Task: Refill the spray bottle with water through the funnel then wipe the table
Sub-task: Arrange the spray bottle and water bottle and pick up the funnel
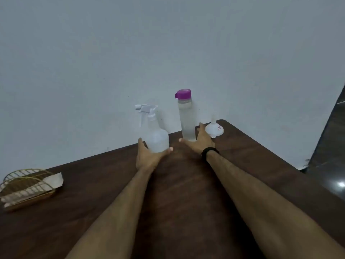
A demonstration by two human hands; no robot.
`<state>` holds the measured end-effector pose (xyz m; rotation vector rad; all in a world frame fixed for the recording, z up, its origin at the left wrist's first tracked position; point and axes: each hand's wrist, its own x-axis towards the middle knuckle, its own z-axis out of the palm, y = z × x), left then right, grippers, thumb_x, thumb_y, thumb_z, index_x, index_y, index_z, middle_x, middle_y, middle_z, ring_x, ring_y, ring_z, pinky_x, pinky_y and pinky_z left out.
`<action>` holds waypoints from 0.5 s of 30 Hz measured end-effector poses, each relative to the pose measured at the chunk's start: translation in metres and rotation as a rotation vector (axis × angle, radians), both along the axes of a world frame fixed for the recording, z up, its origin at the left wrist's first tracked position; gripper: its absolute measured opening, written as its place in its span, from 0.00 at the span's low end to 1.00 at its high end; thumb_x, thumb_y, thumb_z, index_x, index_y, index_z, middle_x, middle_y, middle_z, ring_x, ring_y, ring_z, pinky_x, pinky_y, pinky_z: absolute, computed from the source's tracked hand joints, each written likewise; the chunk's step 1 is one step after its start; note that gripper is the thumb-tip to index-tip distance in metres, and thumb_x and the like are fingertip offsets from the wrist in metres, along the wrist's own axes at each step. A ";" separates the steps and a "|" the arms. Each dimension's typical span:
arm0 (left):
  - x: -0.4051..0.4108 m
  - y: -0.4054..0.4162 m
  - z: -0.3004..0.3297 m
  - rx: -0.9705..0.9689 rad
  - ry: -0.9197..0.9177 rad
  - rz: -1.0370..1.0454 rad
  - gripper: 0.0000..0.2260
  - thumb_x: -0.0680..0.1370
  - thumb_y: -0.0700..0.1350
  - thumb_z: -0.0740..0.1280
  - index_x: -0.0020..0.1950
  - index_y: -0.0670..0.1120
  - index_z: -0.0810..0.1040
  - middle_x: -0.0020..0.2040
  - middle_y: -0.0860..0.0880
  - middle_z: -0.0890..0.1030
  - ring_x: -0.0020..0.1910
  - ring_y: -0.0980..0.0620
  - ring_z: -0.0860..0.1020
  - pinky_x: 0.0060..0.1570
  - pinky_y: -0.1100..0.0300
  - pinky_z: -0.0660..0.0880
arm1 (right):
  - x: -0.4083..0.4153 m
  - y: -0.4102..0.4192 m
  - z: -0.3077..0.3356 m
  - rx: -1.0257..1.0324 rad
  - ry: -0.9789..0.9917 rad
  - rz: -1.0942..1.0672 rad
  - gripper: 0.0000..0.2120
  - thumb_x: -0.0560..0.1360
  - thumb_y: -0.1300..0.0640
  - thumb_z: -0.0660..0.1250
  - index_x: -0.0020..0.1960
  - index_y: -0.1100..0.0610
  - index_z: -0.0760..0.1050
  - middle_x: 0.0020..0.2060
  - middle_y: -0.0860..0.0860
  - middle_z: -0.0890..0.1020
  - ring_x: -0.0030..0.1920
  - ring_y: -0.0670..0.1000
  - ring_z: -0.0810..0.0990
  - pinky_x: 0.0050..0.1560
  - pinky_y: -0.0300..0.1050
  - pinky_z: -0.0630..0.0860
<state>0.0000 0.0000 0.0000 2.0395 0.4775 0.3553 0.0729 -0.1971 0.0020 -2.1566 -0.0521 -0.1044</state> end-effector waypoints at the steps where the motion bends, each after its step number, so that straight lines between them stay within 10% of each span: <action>1: 0.007 -0.002 0.002 -0.025 -0.044 0.005 0.67 0.48 0.71 0.79 0.80 0.56 0.50 0.77 0.48 0.66 0.75 0.43 0.67 0.72 0.42 0.67 | 0.006 0.002 0.000 0.003 -0.023 0.003 0.57 0.63 0.33 0.76 0.79 0.52 0.50 0.75 0.52 0.68 0.72 0.58 0.70 0.69 0.57 0.69; 8: 0.029 -0.001 0.000 -0.013 -0.082 0.071 0.48 0.54 0.68 0.78 0.70 0.61 0.62 0.66 0.50 0.75 0.68 0.41 0.70 0.66 0.41 0.72 | 0.021 0.007 -0.002 -0.118 -0.081 0.014 0.35 0.66 0.34 0.74 0.64 0.50 0.66 0.58 0.51 0.81 0.59 0.58 0.79 0.58 0.57 0.78; 15: -0.040 0.010 0.000 0.037 -0.105 0.080 0.44 0.58 0.62 0.81 0.68 0.57 0.63 0.57 0.55 0.72 0.68 0.44 0.70 0.70 0.41 0.69 | -0.024 0.002 0.003 -0.065 -0.063 0.059 0.37 0.64 0.37 0.77 0.67 0.49 0.69 0.59 0.50 0.82 0.60 0.55 0.80 0.61 0.56 0.77</action>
